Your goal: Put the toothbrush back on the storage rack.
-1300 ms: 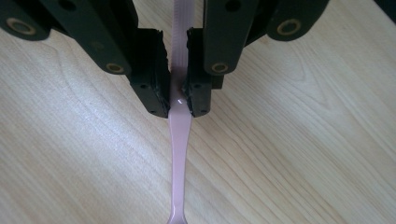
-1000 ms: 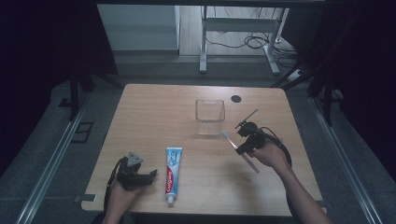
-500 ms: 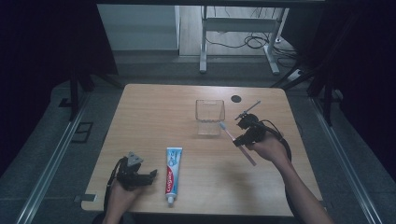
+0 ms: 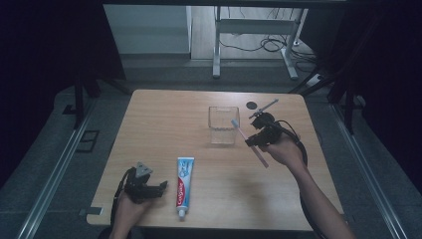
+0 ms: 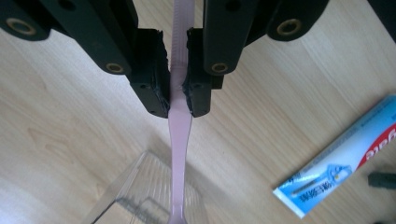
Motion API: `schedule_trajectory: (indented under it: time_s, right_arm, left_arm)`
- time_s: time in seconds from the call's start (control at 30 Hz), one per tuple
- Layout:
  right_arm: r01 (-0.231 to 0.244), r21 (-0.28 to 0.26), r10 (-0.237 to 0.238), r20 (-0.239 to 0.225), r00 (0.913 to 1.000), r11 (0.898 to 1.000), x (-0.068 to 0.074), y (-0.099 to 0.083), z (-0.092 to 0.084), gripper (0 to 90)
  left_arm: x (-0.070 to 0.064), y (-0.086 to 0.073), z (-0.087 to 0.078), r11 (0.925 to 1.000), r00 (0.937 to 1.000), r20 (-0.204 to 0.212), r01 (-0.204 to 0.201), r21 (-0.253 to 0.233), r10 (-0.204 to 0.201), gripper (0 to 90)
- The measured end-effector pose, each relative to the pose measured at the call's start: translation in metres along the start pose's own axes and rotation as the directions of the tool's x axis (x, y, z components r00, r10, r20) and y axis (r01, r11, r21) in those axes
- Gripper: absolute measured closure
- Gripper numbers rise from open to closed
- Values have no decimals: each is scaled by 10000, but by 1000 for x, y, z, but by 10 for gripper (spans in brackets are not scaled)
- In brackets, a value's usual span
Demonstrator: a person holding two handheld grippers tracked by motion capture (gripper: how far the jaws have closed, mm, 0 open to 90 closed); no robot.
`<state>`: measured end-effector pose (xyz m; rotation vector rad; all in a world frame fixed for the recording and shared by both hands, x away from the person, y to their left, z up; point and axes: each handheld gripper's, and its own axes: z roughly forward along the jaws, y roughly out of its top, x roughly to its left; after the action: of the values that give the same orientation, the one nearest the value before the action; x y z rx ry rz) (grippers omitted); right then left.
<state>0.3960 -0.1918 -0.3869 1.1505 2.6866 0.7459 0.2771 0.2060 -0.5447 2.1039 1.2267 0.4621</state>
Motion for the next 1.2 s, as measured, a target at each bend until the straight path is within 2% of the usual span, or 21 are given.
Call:
schedule_trajectory:
  time_s: [0.43,0.67,0.9,1.2]
  right_arm:
    - [-96,-766,98,25,9999,9970,-1,17,0,786]
    - [9,-1177,-5,33,10000,9931,0,29,0,786]
    - [131,-1593,-99,210,9997,9871,2,42,3,786]
    - [75,-2088,0,357,9994,9779,1,59,10,786]
  left_arm:
    - [0,0,0,10000,10000,-3,78,-34,-78,131]
    - [0,0,0,10000,10000,-15,43,-32,-43,131]
    - [0,0,0,10000,10000,-7,47,-36,-47,131]
    - [0,0,0,10000,10000,-7,39,-34,-39,131]
